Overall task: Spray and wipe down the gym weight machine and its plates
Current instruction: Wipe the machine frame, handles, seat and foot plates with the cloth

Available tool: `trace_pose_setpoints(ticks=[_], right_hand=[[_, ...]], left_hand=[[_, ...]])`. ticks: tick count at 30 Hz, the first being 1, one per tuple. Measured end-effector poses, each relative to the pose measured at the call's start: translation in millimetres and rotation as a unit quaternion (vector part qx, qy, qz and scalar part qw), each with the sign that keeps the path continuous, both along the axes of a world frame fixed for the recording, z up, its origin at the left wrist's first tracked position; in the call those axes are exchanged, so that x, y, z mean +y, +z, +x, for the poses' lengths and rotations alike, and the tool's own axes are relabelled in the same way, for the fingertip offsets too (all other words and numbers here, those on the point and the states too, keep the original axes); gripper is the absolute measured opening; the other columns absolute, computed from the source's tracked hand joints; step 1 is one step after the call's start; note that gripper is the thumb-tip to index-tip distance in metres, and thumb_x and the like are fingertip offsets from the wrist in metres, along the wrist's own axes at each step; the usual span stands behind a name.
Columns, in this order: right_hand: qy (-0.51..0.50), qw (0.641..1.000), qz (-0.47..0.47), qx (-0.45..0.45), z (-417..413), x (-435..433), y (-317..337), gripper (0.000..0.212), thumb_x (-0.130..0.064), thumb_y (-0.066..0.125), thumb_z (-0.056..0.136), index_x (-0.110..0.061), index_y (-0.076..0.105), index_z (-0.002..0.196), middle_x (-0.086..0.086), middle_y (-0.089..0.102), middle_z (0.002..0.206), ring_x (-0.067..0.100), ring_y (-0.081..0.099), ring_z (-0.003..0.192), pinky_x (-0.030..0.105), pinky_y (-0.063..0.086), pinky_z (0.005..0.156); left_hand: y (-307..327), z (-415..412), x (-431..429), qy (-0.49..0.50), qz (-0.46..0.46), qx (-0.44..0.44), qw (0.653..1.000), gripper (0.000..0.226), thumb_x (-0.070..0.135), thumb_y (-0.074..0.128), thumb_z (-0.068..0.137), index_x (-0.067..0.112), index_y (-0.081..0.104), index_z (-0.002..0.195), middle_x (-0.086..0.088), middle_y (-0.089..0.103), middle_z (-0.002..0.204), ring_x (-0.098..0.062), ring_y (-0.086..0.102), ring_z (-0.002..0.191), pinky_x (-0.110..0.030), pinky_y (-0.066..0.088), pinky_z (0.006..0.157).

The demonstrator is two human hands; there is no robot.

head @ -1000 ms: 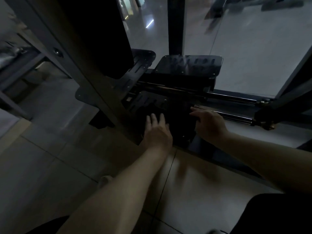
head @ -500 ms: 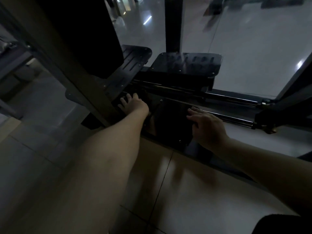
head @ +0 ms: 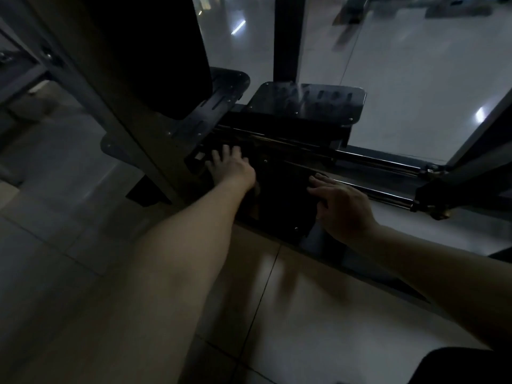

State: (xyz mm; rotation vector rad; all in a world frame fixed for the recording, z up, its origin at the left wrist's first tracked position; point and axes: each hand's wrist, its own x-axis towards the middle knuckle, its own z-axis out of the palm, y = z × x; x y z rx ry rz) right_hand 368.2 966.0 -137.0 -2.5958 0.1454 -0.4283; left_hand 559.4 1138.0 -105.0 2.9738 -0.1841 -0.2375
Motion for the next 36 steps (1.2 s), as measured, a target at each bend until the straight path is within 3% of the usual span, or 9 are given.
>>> trace_pose_setpoints(ticks=[4,12,16,21,24,27,30,34,36], right_hand=[[0.014,1.000,0.003,0.024,0,-3,6,0.040,-0.004,0.059,0.090,-0.013,0.071,0.127,0.002,0.057,0.146,0.016,0.048,0.141,0.034,0.037,0.119],[-0.004,0.998,0.010,0.062,-3,-1,17,0.045,-0.006,0.056,0.090,-0.019,0.070,0.131,-0.005,0.053,0.150,0.010,0.043,0.144,0.032,0.034,0.119],[0.009,0.993,0.000,0.115,-4,3,29,0.048,-0.005,0.053,0.093,-0.015,0.063,0.139,-0.003,0.046,0.156,0.010,0.034,0.149,0.029,0.025,0.123],[0.005,0.986,0.016,0.168,-4,11,36,0.057,0.004,0.049,0.090,-0.007,0.054,0.146,0.005,0.038,0.161,0.014,0.026,0.153,0.027,0.016,0.126],[-0.003,0.980,0.023,0.198,-1,15,39,0.056,0.005,0.050,0.091,-0.003,0.052,0.147,0.008,0.036,0.162,0.018,0.026,0.154,0.024,0.012,0.126],[-0.030,0.978,0.023,0.204,0,24,45,0.050,-0.004,0.051,0.091,-0.011,0.063,0.139,0.009,0.046,0.157,0.021,0.035,0.150,0.031,0.024,0.124],[-0.062,0.974,0.037,0.215,-6,43,60,0.045,-0.004,0.051,0.092,-0.009,0.066,0.134,0.010,0.056,0.147,0.027,0.047,0.140,0.031,0.033,0.118],[-0.071,0.974,0.061,0.205,-21,71,82,0.038,-0.005,0.053,0.086,-0.011,0.073,0.118,0.009,0.070,0.123,0.029,0.063,0.118,0.040,0.050,0.103],[-0.080,0.968,0.099,0.217,-27,85,96,0.040,0.001,0.055,0.084,-0.011,0.074,0.117,0.009,0.073,0.115,0.027,0.066,0.112,0.043,0.053,0.099]], left_hand=[[1,12,4,0.080,0.015,0.019,0.996,0.054,0.030,0.027,0.109,0.026,0.018,0.161,-0.005,0.005,0.171,-0.039,0.000,0.155,-0.059,0.005,0.123],[-26,-121,14,-0.080,-0.114,-0.075,0.987,0.051,0.018,0.034,0.105,0.014,0.035,0.156,-0.008,0.037,0.162,-0.035,0.024,0.152,-0.049,0.009,0.126],[-30,-176,19,-0.159,-0.173,-0.153,0.960,0.044,0.015,0.045,0.095,0.006,0.063,0.134,-0.014,0.066,0.133,-0.040,0.058,0.128,-0.054,0.036,0.117],[-32,-176,41,-0.297,-0.169,-0.209,0.916,0.037,0.018,0.059,0.091,0.012,0.070,0.126,-0.008,0.071,0.125,-0.033,0.065,0.119,-0.047,0.045,0.110],[-26,-144,56,-0.214,-0.155,-0.176,0.948,0.041,0.013,0.052,0.099,0.012,0.060,0.139,-0.009,0.062,0.140,-0.032,0.054,0.134,-0.044,0.036,0.119],[-27,-140,65,-0.169,-0.156,-0.157,0.960,0.041,0.007,0.055,0.098,0.008,0.060,0.139,-0.011,0.061,0.142,-0.032,0.049,0.139,-0.045,0.038,0.117],[-22,-167,64,-0.300,-0.154,-0.174,0.925,0.038,0.001,0.060,0.088,0.013,0.070,0.123,-0.006,0.071,0.126,-0.030,0.064,0.124,-0.041,0.058,0.094],[19,-180,71,-0.380,-0.145,-0.061,0.911,0.030,0.013,0.048,0.101,0.026,0.061,0.125,0.005,0.066,0.123,-0.020,0.063,0.114,-0.035,0.052,0.078],[42,-168,79,-0.364,-0.145,0.005,0.920,0.028,0.019,0.045,0.104,0.029,0.060,0.126,0.002,0.066,0.121,-0.022,0.065,0.108,-0.038,0.053,0.085]])
